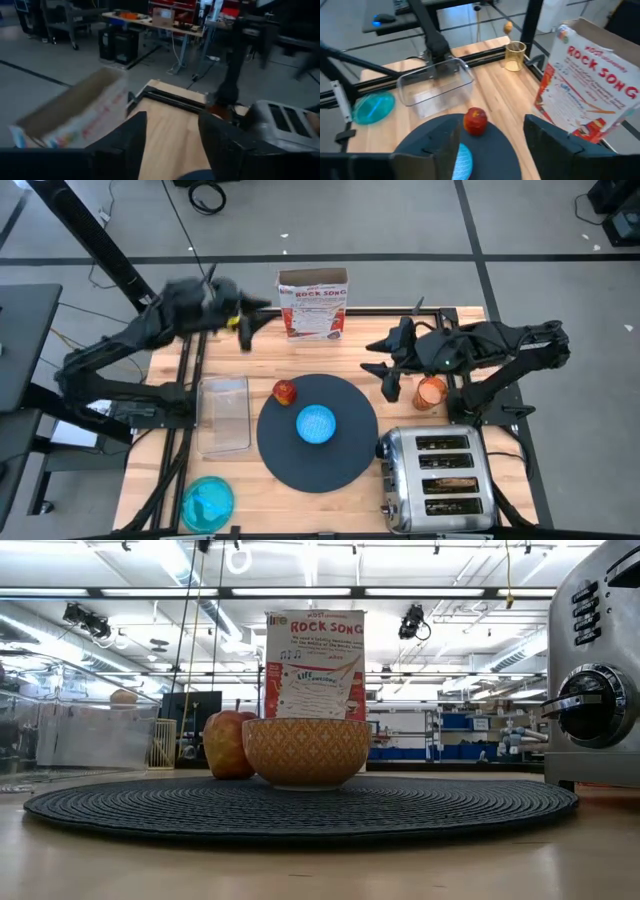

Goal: Arrange a breakfast setting
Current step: Pour the cereal into the bowl

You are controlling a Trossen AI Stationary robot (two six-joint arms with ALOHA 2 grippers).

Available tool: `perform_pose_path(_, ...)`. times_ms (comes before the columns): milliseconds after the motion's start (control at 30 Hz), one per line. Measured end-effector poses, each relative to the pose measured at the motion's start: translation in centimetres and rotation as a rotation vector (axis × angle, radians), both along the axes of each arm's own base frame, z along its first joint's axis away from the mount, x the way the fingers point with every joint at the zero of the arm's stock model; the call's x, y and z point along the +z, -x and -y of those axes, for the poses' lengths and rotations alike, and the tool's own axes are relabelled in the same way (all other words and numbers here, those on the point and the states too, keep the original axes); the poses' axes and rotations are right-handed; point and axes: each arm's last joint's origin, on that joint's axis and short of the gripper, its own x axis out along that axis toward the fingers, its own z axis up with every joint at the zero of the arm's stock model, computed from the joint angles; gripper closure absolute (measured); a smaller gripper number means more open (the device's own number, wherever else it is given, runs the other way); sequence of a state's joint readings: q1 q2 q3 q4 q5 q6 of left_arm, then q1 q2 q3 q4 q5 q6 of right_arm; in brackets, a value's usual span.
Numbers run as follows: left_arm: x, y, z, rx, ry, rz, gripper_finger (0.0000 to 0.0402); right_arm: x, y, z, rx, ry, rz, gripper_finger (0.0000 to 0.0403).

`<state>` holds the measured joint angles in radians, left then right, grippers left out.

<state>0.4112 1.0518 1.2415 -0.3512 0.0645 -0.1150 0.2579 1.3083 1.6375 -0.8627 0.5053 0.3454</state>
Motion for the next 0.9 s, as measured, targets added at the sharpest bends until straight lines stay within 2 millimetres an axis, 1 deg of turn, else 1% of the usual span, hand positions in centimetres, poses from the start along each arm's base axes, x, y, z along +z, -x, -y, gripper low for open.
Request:
perform_pose_path(100, 0.0, -1.2, -3.7, -0.002, -0.017, -0.047, 0.0196, -0.1, -0.2, 0.4, -0.019, 0.001, -0.002, 0.0148)
perform_pose_path(167, -0.3, -2.1, -5.9, 0.001, -0.036, -0.091, 0.0189, -0.2, -0.3, 0.6, -0.026, 0.002, -0.008, 0.0134)
perform_pose_path(267, -1.0, -3.4, -8.5, -0.01, -0.054, -0.137, 0.0185, -0.3, -0.5, 0.6, -0.026, 0.004, -0.019, 0.0118)
perform_pose_path(333, -1.3, -4.1, -9.7, -0.023, -0.074, -0.16, 0.0185, -0.5, -0.5, 0.5, -0.021, 0.006, -0.037, 0.0111)
perform_pose_path(400, -1.7, -4.9, -10.4, -0.034, -0.102, -0.187, 0.0185, -0.6, -0.4, 0.6, -0.021, 0.007, -0.05, 0.0107)
perform_pose_path(533, -3.3, -6.1, -11.7, -0.049, -0.113, -0.253, 0.0185, -0.9, -0.3, 1.0, -0.005, 0.001, -0.095, 0.0105)
perform_pose_path(700, -5.7, -7.5, -12.9, -0.044, -0.086, -0.341, 0.0185, -1.4, -0.2, 2.3, 0.05, 0.001, -0.176, 0.0105)
perform_pose_path(800, -6.4, -8.0, -12.8, -0.068, -0.111, -0.383, 0.0192, -1.5, -0.3, 3.5, 0.061, 0.042, -0.202, 0.0105)
perform_pose_path(900, -6.7, -8.4, -12.4, -0.075, -0.147, -0.427, 0.0212, -1.5, -0.4, 5.1, 0.047, 0.086, -0.224, 0.0105)
